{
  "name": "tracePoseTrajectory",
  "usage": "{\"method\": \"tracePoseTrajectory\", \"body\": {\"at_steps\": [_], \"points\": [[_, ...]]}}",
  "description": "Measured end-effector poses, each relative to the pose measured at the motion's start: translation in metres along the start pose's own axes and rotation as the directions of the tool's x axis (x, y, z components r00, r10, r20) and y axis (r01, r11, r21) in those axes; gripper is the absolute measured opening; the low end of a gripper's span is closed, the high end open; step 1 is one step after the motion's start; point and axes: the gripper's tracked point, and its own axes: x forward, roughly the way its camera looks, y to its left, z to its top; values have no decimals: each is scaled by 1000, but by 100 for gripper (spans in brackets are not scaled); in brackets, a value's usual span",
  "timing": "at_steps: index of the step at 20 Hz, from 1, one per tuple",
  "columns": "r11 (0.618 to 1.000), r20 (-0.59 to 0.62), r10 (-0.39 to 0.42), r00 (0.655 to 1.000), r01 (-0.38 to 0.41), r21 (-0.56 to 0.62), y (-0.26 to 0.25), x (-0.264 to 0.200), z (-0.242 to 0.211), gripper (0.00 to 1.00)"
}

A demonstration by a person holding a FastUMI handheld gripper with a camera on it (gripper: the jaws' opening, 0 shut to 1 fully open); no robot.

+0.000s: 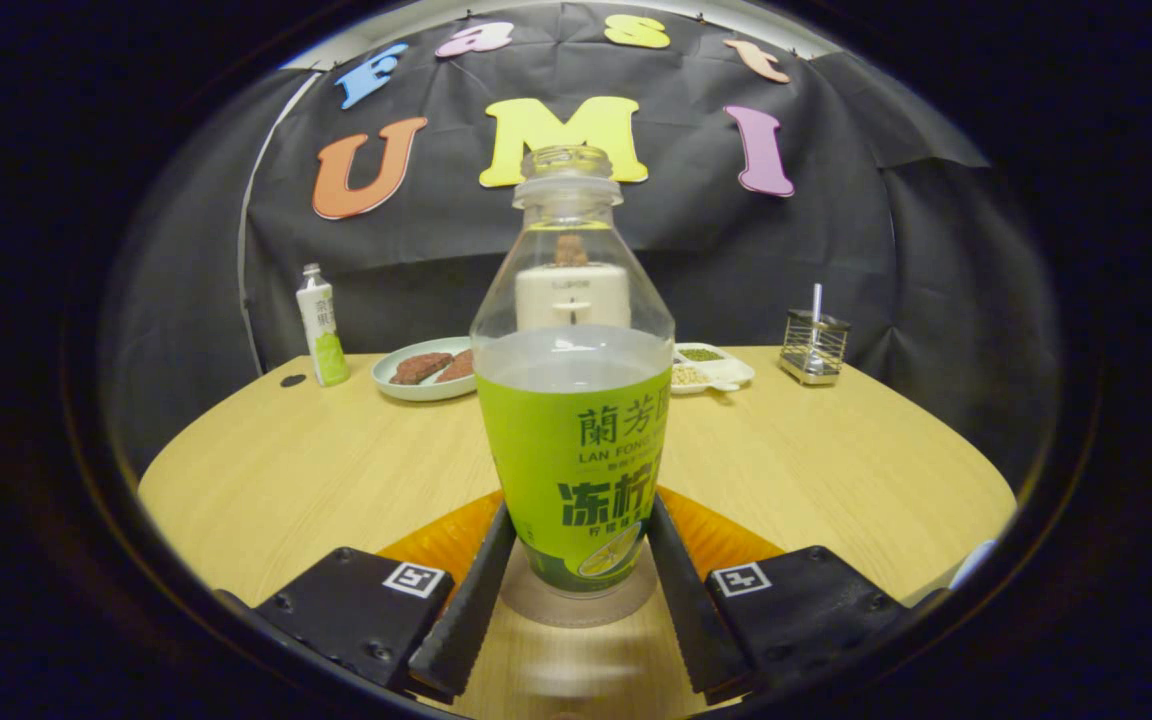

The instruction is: Take the bottle from table, then pour the juice into the cup, finally place the bottle on the coaster

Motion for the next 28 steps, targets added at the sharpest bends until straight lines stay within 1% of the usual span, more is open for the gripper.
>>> {"method": "tracePoseTrajectory", "body": {"at_steps": [2, 5, 6, 8, 10, 13, 15, 17, 20, 25, 28], "points": [[1000, -6, -4, 1000, 4, 12, -2, -1, -1, 83], [999, 21, -31, 999, 31, 29, -7, -8, 4, 86], [999, 22, -31, 999, 30, 33, -8, -9, 5, 92], [999, 29, -19, 999, 18, 36, -6, -18, 6, 96], [999, 52, -24, 998, 23, 29, -8, -28, 9, 96], [999, 111, -6, 994, 2, 43, -4, -58, 15, 96], [1000, 161, 4, 987, -8, 25, 1, -82, 20, 97], [1000, 209, 18, 978, -19, 5, 7, -111, 22, 100], [999, 263, 35, 964, -35, -3, 12, -150, 23, 100], [999, 304, 44, 952, -36, -30, 6, -202, 11, 100], [998, 338, 31, 941, -12, -57, -4, -231, 4, 100]]}}
